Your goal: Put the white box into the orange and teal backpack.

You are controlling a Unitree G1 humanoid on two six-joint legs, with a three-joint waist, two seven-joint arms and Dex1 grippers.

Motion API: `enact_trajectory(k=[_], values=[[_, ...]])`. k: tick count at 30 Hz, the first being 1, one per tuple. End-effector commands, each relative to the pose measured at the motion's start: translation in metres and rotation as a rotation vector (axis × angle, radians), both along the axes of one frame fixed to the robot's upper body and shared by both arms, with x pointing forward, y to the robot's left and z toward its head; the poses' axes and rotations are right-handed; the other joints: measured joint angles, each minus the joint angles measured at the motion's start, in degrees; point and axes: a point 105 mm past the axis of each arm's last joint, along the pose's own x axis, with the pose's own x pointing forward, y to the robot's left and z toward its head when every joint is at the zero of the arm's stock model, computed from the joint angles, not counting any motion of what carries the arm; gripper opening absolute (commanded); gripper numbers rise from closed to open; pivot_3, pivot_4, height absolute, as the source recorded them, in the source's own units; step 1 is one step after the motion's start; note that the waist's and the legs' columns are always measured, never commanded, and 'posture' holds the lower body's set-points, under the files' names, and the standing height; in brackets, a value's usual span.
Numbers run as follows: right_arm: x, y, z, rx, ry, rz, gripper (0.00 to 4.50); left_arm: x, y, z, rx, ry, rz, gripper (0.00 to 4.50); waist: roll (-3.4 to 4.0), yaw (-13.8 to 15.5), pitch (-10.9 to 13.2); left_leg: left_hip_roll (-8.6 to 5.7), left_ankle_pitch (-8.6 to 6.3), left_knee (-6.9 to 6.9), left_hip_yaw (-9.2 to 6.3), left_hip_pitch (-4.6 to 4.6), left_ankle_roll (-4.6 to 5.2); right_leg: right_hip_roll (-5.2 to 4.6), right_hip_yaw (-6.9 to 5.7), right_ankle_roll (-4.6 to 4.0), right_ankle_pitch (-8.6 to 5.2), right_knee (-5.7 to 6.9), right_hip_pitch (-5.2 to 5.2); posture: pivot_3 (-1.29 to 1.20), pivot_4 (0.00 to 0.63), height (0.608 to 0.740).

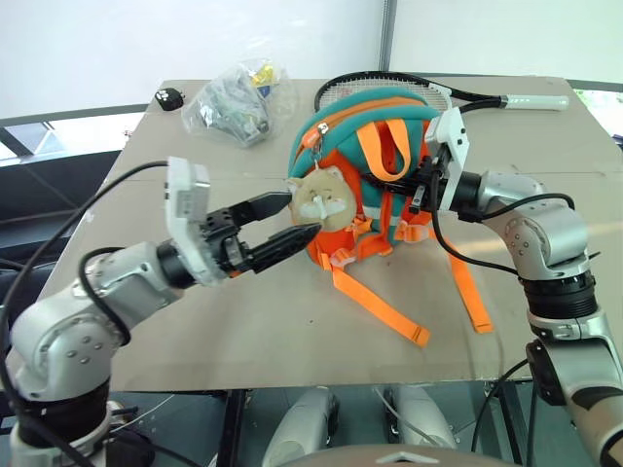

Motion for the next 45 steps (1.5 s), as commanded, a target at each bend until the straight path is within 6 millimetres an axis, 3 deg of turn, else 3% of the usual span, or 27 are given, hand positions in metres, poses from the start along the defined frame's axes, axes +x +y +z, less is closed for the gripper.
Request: enact_trajectory(k=[1,5,8,14,16,19,21,24,30,34,37,42,45], values=[[-0.006,0.005,0.014,0.012,-0.049,0.019,0.00,0.010,-0.011,0.000,0.017,-0.039,0.029,4.41,0.00,0.0,0.0,0.00,0.00,0.00,0.00,0.00,0.00,0.00,0.00,0.00,0.00,0.00,0.00,0.00,0.150,0.739],[-0.009,0.005,0.012,0.011,-0.044,0.024,0.00,0.015,-0.019,-0.003,0.003,-0.050,0.026,4.41,0.00,-0.4,0.0,0.00,0.00,-0.02,0.03,0.00,0.00,0.01,0.05,0.00,0.00,0.01,-0.03,0.00,0.150,0.739],[-0.008,0.002,0.010,0.010,-0.039,0.019,0.00,0.017,-0.020,-0.003,-0.012,-0.053,0.031,3.43,0.00,-0.3,0.0,0.00,0.00,-0.04,0.03,0.00,0.00,0.01,0.03,0.00,0.00,0.01,-0.03,0.00,0.150,0.739],[-0.005,-0.001,0.007,0.015,-0.038,-0.001,0.00,0.017,-0.016,0.000,-0.032,-0.065,0.032,0.44,0.00,-0.2,0.0,0.00,0.00,-0.02,0.03,0.00,0.00,0.01,0.04,0.00,0.00,0.01,-0.02,0.00,0.150,0.739],[0.001,-0.002,0.012,0.034,-0.053,-0.040,0.00,0.015,-0.010,0.002,-0.036,-0.075,0.034,0.03,0.00,-0.3,0.0,0.00,0.00,-0.02,0.03,0.00,0.00,0.01,0.03,0.00,0.00,0.01,-0.02,0.00,0.150,0.739],[0.021,-0.010,0.027,0.108,-0.073,-0.168,0.00,0.012,0.006,0.003,-0.041,-0.078,0.057,0.03,0.00,-0.6,0.0,0.01,0.00,-0.04,0.05,0.03,0.00,0.03,0.07,0.00,0.00,0.02,-0.03,0.00,0.150,0.739],[0.048,-0.029,0.040,0.186,-0.075,-0.341,0.00,0.015,0.032,-0.004,-0.040,-0.047,0.138,0.03,0.00,-0.6,0.0,0.02,0.00,-0.10,0.13,0.14,0.00,0.05,0.13,0.00,0.00,0.08,-0.02,0.00,0.150,0.739],[0.072,-0.053,0.047,0.262,-0.056,-0.500,0.00,0.020,0.060,-0.018,-0.043,0.000,0.242,0.03,0.01,-0.2,0.0,0.03,0.00,-0.24,0.33,0.38,0.00,0.08,0.18,-0.01,0.00,0.09,0.06,0.00,0.150,0.739],[0.094,-0.087,0.049,0.340,-0.020,-0.676,0.00,0.023,0.098,-0.077,-0.139,0.224,0.459,0.03,0.00,0.2,0.0,0.00,-0.01,-0.22,0.30,0.38,0.01,0.03,0.16,-0.01,0.00,-0.05,0.17,0.00,0.150,0.739],[0.098,-0.102,0.056,0.428,-0.004,-0.737,0.00,0.021,0.090,-0.138,0.009,0.417,0.521,0.03,0.02,0.2,0.0,0.01,0.00,-0.23,0.23,0.45,0.01,0.04,0.18,-0.01,0.00,-0.01,0.26,0.00,0.150,0.739],[0.096,-0.111,0.066,0.494,-0.014,-0.755,0.00,0.031,0.082,-0.164,0.014,0.494,0.585,0.03,0.05,0.9,0.0,0.00,-0.01,-0.22,0.21,0.55,0.01,0.03,0.18,-0.01,0.00,-0.03,0.40,0.00,0.150,0.739],[0.084,-0.136,0.092,0.601,-0.066,-0.781,0.00,0.054,0.060,-0.153,-0.096,0.471,0.581,0.03,0.03,1.9,-0.1,-0.01,-0.01,-0.07,0.09,0.51,0.01,0.01,0.07,-0.03,0.02,-0.04,0.43,0.00,0.150,0.739],[0.074,-0.156,0.109,0.638,-0.124,-0.806,0.00,0.073,0.048,-0.123,-0.149,0.342,0.543,0.03,0.04,1.8,0.0,-0.03,-0.01,-0.07,0.09,0.43,0.01,-0.01,0.07,-0.03,0.02,-0.03,0.41,0.00,0.150,0.739]])
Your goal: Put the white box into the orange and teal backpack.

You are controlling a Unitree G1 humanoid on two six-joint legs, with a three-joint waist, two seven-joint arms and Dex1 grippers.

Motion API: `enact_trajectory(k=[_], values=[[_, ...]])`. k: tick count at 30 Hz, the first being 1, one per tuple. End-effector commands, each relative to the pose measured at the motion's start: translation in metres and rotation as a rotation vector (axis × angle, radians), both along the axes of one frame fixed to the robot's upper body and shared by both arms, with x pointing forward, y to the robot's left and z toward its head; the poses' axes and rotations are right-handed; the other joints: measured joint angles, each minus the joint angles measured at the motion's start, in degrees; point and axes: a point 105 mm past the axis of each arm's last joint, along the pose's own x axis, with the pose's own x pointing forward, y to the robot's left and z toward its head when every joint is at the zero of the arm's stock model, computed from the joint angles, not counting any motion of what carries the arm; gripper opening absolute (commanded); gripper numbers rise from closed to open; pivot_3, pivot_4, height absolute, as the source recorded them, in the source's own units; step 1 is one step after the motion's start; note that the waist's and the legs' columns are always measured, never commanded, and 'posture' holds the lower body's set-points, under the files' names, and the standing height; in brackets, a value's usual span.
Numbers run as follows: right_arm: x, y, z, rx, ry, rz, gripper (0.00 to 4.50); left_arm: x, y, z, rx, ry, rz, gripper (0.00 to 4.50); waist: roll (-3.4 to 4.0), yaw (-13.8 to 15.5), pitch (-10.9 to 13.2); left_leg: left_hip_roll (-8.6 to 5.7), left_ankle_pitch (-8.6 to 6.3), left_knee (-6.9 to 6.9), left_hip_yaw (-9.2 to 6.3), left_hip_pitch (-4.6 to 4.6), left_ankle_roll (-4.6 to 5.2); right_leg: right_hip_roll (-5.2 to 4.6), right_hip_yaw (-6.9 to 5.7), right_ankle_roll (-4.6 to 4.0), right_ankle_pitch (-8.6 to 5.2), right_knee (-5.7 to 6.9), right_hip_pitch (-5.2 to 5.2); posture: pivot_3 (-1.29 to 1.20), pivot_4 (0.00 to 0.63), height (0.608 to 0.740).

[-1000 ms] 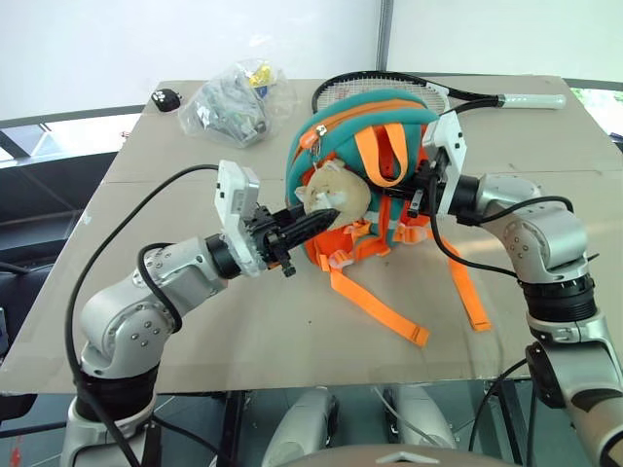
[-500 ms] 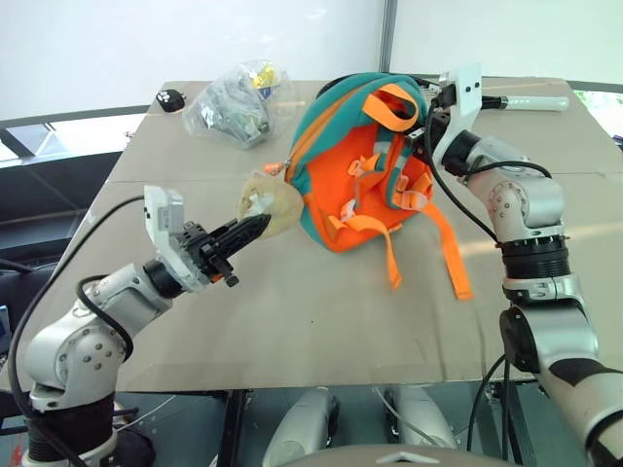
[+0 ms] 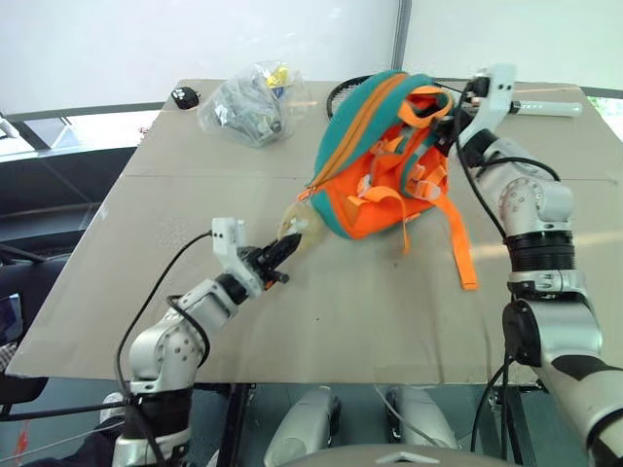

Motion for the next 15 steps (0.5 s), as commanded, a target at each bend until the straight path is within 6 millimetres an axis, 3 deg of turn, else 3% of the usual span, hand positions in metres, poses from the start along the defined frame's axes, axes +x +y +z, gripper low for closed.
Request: enact_trajectory(k=[1,3,5,8,11,15], values=[[-0.027,-0.084,0.078,0.090,-0.264,-0.255,0.00,0.022,0.020,0.009,0.003,-0.050,0.126,0.03,0.01,-0.4,0.0,-0.01,0.00,-0.03,0.05,0.00,0.01,0.00,0.06,0.00,0.00,-0.03,-0.01,0.00,0.150,0.739],[-0.034,-0.084,0.074,0.032,-0.275,-0.244,0.00,0.038,0.013,0.040,-0.014,-0.166,0.124,0.03,-0.03,0.3,0.0,-0.02,0.00,-0.01,0.00,-0.09,0.00,-0.02,-0.02,0.00,0.00,-0.04,-0.07,0.00,0.150,0.739],[-0.039,-0.068,0.046,-0.120,-0.239,-0.172,0.00,0.048,0.006,0.056,0.057,-0.252,0.116,0.03,-0.05,0.2,0.0,-0.01,0.01,0.07,-0.14,-0.24,-0.01,-0.01,-0.19,-0.01,0.01,-0.05,-0.15,0.00,0.150,0.739],[-0.051,-0.040,-0.011,-0.265,-0.115,-0.048,0.00,0.056,-0.007,0.058,0.206,-0.335,0.083,0.03,-0.03,-1.1,0.0,0.00,0.00,-0.07,-0.09,-0.20,0.00,-0.02,-0.12,0.00,0.00,-0.19,-0.15,0.00,0.150,0.739],[-0.062,-0.028,-0.047,-0.373,-0.047,0.020,0.00,0.053,-0.019,0.046,0.254,-0.321,0.017,0.03,-0.02,-2.2,0.0,-0.03,0.00,-0.12,0.06,-0.11,0.01,-0.05,0.06,0.00,0.00,-0.16,-0.26,0.00,0.150,0.739],[-0.067,-0.029,-0.054,-0.398,-0.038,0.035,1.51,0.039,-0.020,0.031,0.242,-0.276,-0.035,1.87,-0.02,-2.4,0.0,-0.05,-0.02,-0.08,0.04,-0.11,0.03,-0.03,0.09,0.00,0.02,-0.01,-0.35,0.00,0.150,0.739]])
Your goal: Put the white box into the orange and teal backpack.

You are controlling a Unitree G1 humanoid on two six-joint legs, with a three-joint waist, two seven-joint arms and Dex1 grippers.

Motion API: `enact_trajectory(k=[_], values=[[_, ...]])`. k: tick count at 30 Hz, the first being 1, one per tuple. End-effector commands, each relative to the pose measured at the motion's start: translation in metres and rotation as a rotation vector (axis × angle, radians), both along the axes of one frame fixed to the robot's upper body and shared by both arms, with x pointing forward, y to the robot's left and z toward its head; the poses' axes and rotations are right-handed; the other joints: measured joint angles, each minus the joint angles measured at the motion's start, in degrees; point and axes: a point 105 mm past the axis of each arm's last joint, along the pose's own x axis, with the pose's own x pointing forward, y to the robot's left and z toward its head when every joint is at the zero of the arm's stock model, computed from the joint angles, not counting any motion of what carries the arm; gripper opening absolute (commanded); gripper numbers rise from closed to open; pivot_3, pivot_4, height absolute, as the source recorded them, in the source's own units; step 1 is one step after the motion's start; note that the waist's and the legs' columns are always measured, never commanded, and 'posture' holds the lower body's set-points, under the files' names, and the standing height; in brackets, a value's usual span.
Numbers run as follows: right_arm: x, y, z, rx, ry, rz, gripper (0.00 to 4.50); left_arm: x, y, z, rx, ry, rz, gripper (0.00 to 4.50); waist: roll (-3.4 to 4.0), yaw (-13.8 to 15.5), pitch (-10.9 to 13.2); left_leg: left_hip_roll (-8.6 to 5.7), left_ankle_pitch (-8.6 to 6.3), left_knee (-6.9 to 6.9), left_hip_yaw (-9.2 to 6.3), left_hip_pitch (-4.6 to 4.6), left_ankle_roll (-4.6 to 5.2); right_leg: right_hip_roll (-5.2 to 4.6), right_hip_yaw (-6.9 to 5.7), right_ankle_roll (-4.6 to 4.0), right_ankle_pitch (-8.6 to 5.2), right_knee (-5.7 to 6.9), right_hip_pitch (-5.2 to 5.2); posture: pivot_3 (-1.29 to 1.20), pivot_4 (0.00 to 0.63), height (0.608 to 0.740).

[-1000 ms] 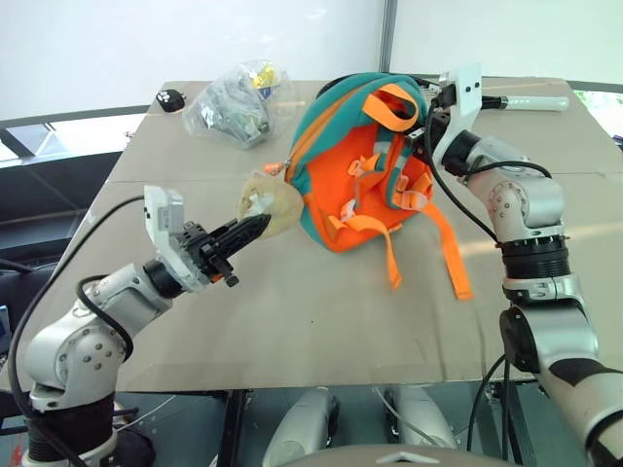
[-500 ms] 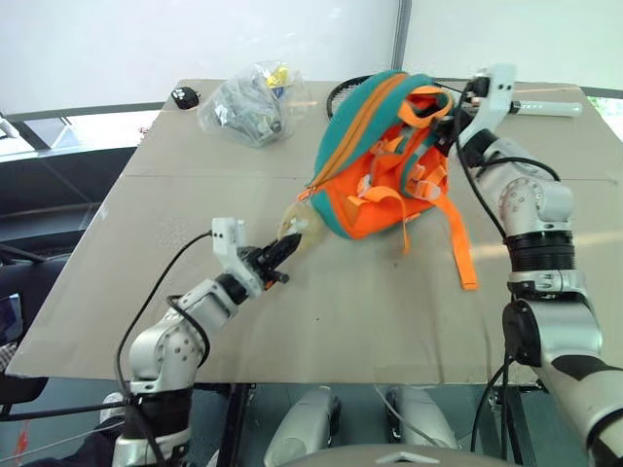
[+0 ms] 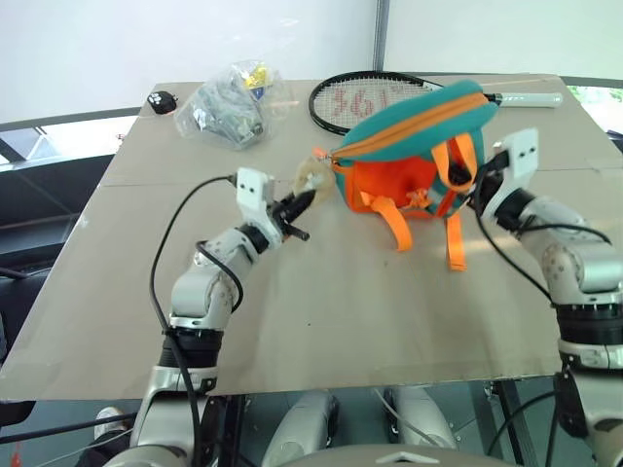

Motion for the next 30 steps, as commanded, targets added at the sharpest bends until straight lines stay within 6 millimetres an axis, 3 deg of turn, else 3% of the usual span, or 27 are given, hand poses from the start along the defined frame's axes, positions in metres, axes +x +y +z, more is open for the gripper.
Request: enact_trajectory(k=[1,5,6,10,13,20,24,30], values=[[-0.008,-0.005,0.021,-0.046,-0.075,0.013,1.99,-0.011,0.004,0.008,0.012,-0.039,-0.020,2.35,0.00,0.2,0.0,0.00,0.00,0.00,0.00,0.02,0.00,0.00,0.01,-0.02,0.01,0.07,-0.02,0.00,0.150,0.739],[-0.018,-0.009,0.025,-0.078,-0.068,0.073,3.91,-0.029,0.017,0.005,0.044,-0.035,-0.037,4.28,0.00,0.5,0.0,0.02,0.01,0.02,-0.06,0.09,-0.01,0.03,-0.03,-0.09,0.06,0.10,0.06,0.00,0.150,0.739],[-0.023,-0.009,0.025,-0.088,-0.067,0.109,4.44,-0.036,0.022,0.004,0.053,-0.030,-0.039,4.50,0.00,0.5,0.0,0.02,0.00,0.00,-0.05,0.08,-0.01,0.04,-0.01,-0.09,0.06,0.06,0.05,0.00,0.150,0.739],[-0.047,-0.007,0.016,-0.141,-0.007,0.259,4.47,-0.064,0.037,0.004,0.127,-0.051,-0.046,4.50,0.01,0.7,0.0,0.02,-0.01,-0.13,-0.04,0.06,0.01,0.03,0.02,-0.09,0.05,-0.10,0.01,0.00,0.150,0.739],[-0.067,-0.023,0.003,-0.172,0.059,0.302,4.47,-0.090,0.051,-0.001,0.195,-0.044,-0.057,4.50,0.01,1.5,0.0,0.04,-0.02,-0.19,-0.04,0.07,0.01,0.03,0.02,-0.09,0.05,-0.16,0.03,0.00,0.150,0.739],[-0.106,-0.086,-0.049,-0.350,0.237,0.193,4.47,-0.133,0.082,-0.006,0.248,0.014,-0.006,4.50,0.04,3.4,0.0,0.05,-0.06,-0.22,-0.03,0.26,0.06,-0.02,-0.03,-0.10,0.05,-0.31,0.35,0.00,0.150,0.739],[-0.119,-0.099,-0.052,-0.363,0.260,0.156,4.47,-0.144,0.092,-0.008,0.256,0.053,0.016,4.50,0.05,3.4,0.0,0.06,-0.06,-0.22,0.01,0.32,0.06,-0.02,-0.02,-0.10,0.05,-0.30,0.41,0.00,0.150,0.739],[-0.127,-0.112,-0.062,-0.369,0.301,0.111,4.47,-0.140,0.094,-0.006,0.256,0.065,0.002,4.50,0.05,3.3,0.0,0.10,-0.07,-0.21,0.02,0.39,0.06,0.00,-0.04,-0.11,0.05,-0.31,0.52,0.00,0.150,0.739]])
